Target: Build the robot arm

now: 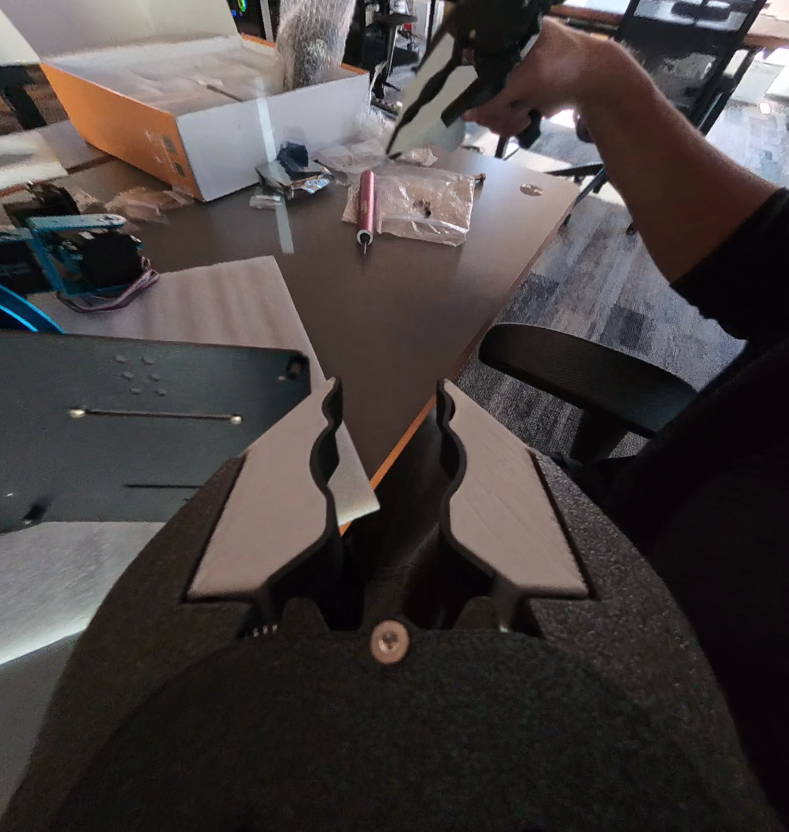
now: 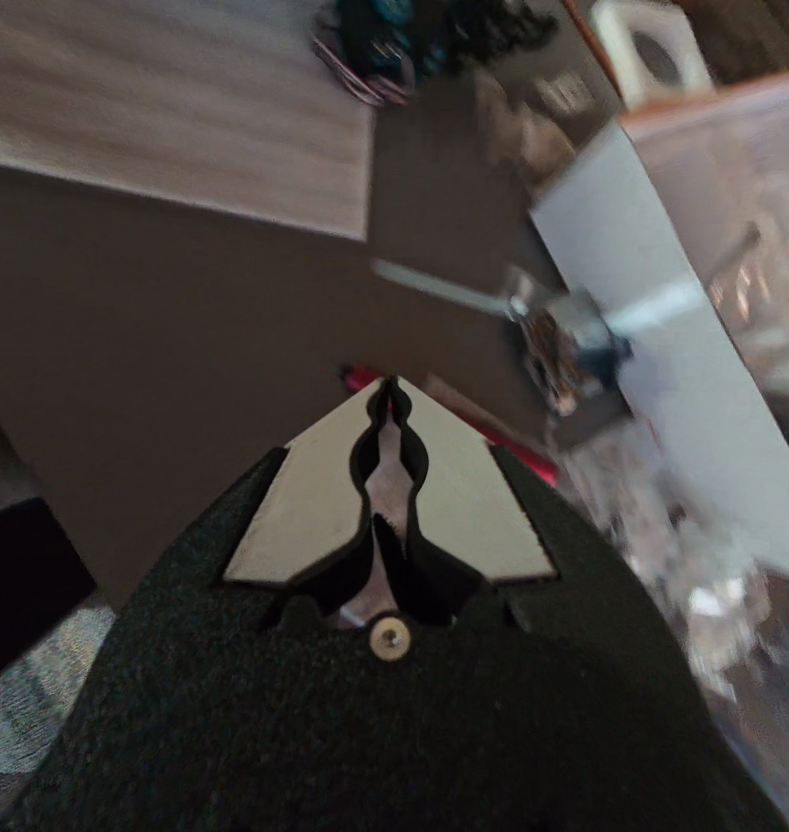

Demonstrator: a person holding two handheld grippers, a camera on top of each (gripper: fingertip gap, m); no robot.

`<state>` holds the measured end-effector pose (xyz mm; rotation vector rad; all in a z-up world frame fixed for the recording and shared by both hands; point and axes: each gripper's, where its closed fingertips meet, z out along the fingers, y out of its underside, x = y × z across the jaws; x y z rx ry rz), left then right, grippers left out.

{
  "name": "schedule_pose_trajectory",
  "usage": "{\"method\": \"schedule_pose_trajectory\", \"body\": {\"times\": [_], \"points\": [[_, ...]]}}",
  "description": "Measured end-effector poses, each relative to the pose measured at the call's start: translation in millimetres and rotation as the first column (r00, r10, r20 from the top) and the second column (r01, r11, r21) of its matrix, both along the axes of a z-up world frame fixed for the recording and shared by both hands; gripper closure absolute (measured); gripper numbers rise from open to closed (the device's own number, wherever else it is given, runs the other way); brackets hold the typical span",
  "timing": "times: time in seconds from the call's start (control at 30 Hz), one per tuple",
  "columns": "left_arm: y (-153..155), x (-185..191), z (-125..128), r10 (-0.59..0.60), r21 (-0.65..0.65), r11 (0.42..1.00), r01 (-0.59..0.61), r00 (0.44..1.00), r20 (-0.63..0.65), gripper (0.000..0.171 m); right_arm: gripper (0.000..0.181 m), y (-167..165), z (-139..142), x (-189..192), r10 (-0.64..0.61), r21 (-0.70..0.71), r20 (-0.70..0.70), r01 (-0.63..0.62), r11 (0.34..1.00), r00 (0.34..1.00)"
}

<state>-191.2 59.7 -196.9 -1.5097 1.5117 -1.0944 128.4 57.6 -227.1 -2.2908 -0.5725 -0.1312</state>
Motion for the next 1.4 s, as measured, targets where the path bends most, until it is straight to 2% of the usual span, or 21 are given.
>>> {"method": "schedule_pose_trajectory", "body": {"times": [0.03,0.07,0.13,0.27,0.33,0.53,0.67,1.07,1.13,1.27,1.4], "points": [[1,-6,4,-0.005,0.002,1.0,0.005,1.0,0.018,0.13,0.177,-13,-4,22,-0.058,-0.04,-0.004,0.058,0.998,0.998],[1,-12,7,-0.015,-0.001,1.0,0.015,0.999,0.034,0.13,0.165,-26,-11,38,-0.095,-0.091,-0.022,0.092,0.992,0.995],[2,-22,8,-0.024,-0.01,1.0,0.024,0.998,0.053,0.13,0.162,-44,-30,64,-0.162,-0.155,-0.04,0.154,0.976,0.986],[18,-36,2,0.024,-0.023,0.999,-0.023,0.999,0.046,0.13,0.163,-57,-68,80,-0.193,-0.225,-0.069,0.173,0.959,0.979],[27,-43,0,0.051,-0.007,0.999,-0.051,0.998,0.034,0.13,0.163,-61,-76,85,-0.204,-0.233,-0.086,0.18,0.956,0.975],[43,-52,4,0.095,0.036,0.995,-0.096,0.995,0.021,0.13,0.172,-67,-62,100,-0.227,-0.171,-0.126,0.204,0.964,0.966],[45,-52,1,0.1,0.045,0.994,-0.1,0.995,0.006,0.13,0.171,-73,-67,95,-0.202,-0.206,-0.164,0.166,0.964,0.966],[41,-52,-6,0.084,0.086,0.993,-0.081,0.996,-0.033,0.13,0.172,-67,-83,93,-0.168,-0.247,-0.141,0.13,0.96,0.976],[42,-53,-7,0.089,0.093,0.992,-0.085,0.995,-0.036,0.13,0.18,-65,-83,91,-0.161,-0.251,-0.159,0.118,0.961,0.974],[43,-54,-6,0.092,0.093,0.992,-0.088,0.995,-0.038,0.13,0.18,-66,-83,91,-0.161,-0.263,-0.141,0.12,0.957,0.977],[46,-57,-7,0.1,0.085,0.992,-0.097,0.994,-0.039,0.13,0.181,-62,-63,78,-0.145,-0.214,-0.117,0.117,0.97,0.982]]}}
